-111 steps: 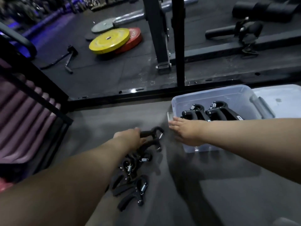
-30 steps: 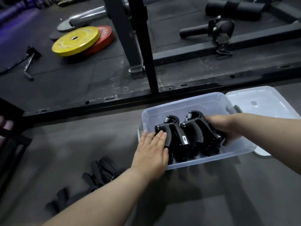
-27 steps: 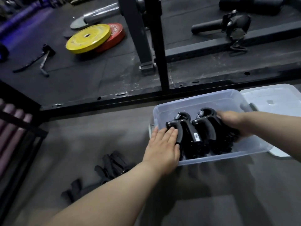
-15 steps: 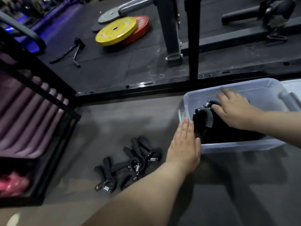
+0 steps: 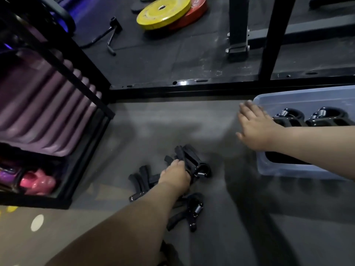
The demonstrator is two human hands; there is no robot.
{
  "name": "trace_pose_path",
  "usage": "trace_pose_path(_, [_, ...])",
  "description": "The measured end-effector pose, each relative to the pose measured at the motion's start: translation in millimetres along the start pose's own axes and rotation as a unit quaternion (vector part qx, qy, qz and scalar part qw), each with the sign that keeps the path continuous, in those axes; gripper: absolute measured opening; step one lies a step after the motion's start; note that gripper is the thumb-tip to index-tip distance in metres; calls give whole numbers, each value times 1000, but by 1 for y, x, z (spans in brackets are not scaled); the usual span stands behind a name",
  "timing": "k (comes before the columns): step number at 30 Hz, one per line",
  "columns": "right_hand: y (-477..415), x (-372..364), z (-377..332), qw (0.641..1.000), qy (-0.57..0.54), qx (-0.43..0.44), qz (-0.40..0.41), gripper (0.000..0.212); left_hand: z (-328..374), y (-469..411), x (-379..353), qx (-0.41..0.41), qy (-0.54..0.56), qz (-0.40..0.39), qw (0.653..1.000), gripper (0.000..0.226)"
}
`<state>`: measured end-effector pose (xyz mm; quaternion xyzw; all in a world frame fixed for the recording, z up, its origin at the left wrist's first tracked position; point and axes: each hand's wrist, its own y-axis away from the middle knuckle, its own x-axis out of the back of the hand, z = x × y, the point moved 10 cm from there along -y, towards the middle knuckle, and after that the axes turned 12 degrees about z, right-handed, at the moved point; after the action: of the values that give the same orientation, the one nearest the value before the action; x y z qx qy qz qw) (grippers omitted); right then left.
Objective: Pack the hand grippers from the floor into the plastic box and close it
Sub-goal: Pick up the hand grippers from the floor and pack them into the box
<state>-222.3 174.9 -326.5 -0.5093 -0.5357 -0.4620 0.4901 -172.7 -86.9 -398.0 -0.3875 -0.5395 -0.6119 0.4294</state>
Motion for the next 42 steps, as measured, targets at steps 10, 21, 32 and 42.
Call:
trace_pose_path(10, [2,-3,-2,999,26,21,28,73,-22,-3,-29,59,-71,-32,995,50])
trace_pose_path(21, [2,-3,-1,999,16,34,5,75,-20,-3,-18,-35,-228,2,973,49])
trace_pose_path(32, [0,0,2,998,-11,51,-26,65,-1,-37,37,-17,80,29,996,21])
trace_pose_path(42, [20,39,8,885,-442,-75,-122,63,120,-27,110,38,628,26,777,14])
